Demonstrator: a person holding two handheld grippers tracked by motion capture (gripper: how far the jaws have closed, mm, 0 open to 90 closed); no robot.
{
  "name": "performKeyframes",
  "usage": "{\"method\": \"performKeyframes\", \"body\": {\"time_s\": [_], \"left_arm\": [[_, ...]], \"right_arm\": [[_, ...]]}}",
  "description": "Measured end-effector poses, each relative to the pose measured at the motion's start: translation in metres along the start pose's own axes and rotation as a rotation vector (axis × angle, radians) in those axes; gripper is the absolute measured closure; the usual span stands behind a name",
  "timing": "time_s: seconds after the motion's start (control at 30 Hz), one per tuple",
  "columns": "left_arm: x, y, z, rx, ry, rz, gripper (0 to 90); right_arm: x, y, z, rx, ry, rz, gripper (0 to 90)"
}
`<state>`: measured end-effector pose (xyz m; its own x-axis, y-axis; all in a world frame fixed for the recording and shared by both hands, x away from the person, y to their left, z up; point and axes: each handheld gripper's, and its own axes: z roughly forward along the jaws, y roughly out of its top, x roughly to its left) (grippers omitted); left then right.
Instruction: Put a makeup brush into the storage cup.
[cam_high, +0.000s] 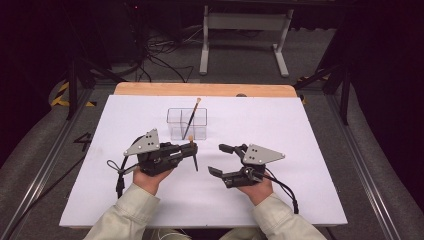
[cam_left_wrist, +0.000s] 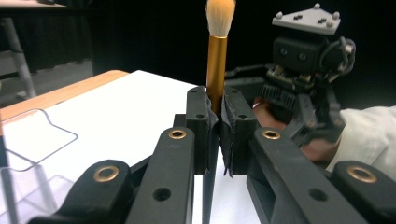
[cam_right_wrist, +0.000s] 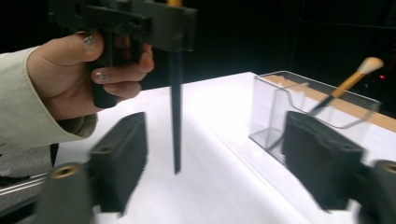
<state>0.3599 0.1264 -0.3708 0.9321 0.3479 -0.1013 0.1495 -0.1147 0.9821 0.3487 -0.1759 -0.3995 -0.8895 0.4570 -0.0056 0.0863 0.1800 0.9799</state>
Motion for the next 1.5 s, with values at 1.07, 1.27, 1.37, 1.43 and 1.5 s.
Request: {"method": "performKeyframes", "body": {"time_s": [1.07, 1.27, 1.37, 1.43, 1.5], "left_arm": [[0.029, 0.011, -0.004, 0.031, 0.097, 0.01, 82.9], [0.035, 0.017, 0.0, 0.028, 0.113, 0.021, 82.9], [0.041, 0.022, 0.001, 0.033, 0.123, 0.027, 82.9], [0.043, 0.025, 0.002, 0.039, 0.128, 0.028, 82.9], [0.044, 0.026, 0.003, 0.041, 0.128, 0.024, 82.9]], "right_arm": [[-0.04, -0.034, -0.086, 0.03, -0.263, 0.047, 0.0], [-0.046, -0.043, -0.09, 0.064, -0.294, 0.077, 0.0], [-0.05, -0.047, -0.091, 0.07, -0.291, 0.095, 0.0], [-0.05, -0.049, -0.091, 0.07, -0.296, 0.092, 0.0], [-0.051, -0.051, -0.091, 0.066, -0.294, 0.09, 0.1]]}}
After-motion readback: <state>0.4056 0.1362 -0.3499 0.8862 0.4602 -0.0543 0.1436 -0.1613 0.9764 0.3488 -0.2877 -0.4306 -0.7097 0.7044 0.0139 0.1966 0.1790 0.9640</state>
